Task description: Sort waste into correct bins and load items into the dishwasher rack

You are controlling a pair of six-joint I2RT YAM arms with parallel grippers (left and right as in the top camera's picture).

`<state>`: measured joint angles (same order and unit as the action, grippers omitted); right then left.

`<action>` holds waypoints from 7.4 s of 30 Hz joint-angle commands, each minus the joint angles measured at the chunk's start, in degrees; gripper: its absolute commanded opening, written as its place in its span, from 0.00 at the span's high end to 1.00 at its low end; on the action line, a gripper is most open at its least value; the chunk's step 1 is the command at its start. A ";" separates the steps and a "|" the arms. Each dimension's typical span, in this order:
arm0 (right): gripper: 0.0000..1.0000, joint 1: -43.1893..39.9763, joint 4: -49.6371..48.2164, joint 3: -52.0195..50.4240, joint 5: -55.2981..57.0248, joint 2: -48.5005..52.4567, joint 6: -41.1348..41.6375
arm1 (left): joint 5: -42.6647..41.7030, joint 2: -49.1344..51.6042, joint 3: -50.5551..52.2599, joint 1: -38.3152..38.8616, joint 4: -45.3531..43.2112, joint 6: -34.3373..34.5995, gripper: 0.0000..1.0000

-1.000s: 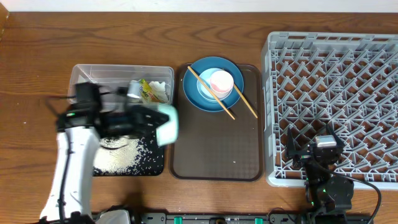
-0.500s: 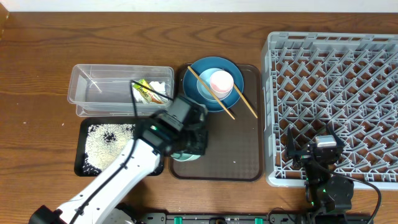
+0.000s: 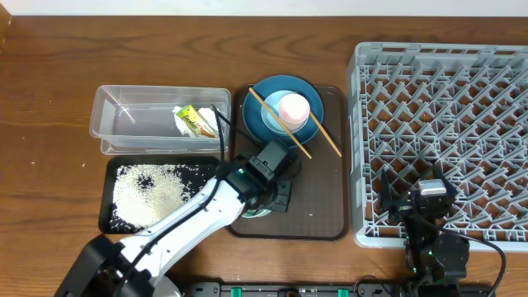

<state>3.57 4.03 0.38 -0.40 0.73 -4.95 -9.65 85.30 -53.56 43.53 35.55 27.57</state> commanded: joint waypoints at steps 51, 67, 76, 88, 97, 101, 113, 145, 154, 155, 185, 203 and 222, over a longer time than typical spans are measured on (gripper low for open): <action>0.01 0.20 43.08 54.66 -4.50 31.45 13.20 | 26.25 -43.82 -4.52 -17.38 21.42 -1.36 0.09; 0.10 1.14 54.01 77.11 -31.23 71.91 15.45 | 26.25 -43.82 -4.52 -17.38 21.42 -1.36 0.09; 0.37 13.81 53.92 77.09 -13.16 86.01 13.00 | 26.25 -43.82 -4.52 -17.38 21.42 -1.36 0.08; 0.50 24.15 48.92 77.09 10.51 99.21 5.53 | 26.25 -43.82 -4.52 -17.38 21.42 -1.36 0.08; 0.59 23.91 47.39 77.09 10.45 104.32 5.55 | 26.25 -43.82 -4.52 -17.38 21.42 -1.36 0.08; 0.67 23.93 47.39 77.02 9.75 105.11 5.75 | 26.25 -43.82 -4.52 -17.38 21.42 -1.36 0.08; 0.99 23.87 48.28 76.98 8.76 105.13 8.02 | 26.27 -43.82 -4.52 -17.38 21.42 -1.36 0.08; 0.99 12.48 71.89 97.11 11.82 104.48 25.97 | 26.27 -43.82 -4.52 -17.38 21.42 -1.36 0.08; 0.99 12.15 72.28 97.00 11.47 104.48 25.90 | 26.25 -43.82 -4.52 -17.38 21.42 -1.36 0.08; 0.99 12.15 72.37 97.00 11.47 104.48 25.90 | 26.27 -43.82 -4.52 -17.38 21.42 -1.36 0.08; 0.92 12.24 68.57 89.18 11.43 104.50 24.44 | 26.25 -43.82 -4.52 -17.38 21.42 -1.36 0.08; 0.77 12.24 68.46 89.15 5.18 104.50 21.62 | 26.27 -43.82 -4.52 -17.38 21.42 -1.36 0.08; 0.01 15.89 64.32 88.65 -26.60 104.50 11.50 | 26.27 -43.82 -4.52 -17.38 21.42 -1.36 0.08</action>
<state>17.43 69.25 89.71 -23.51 105.69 8.71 15.44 41.47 -57.74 26.35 56.82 26.76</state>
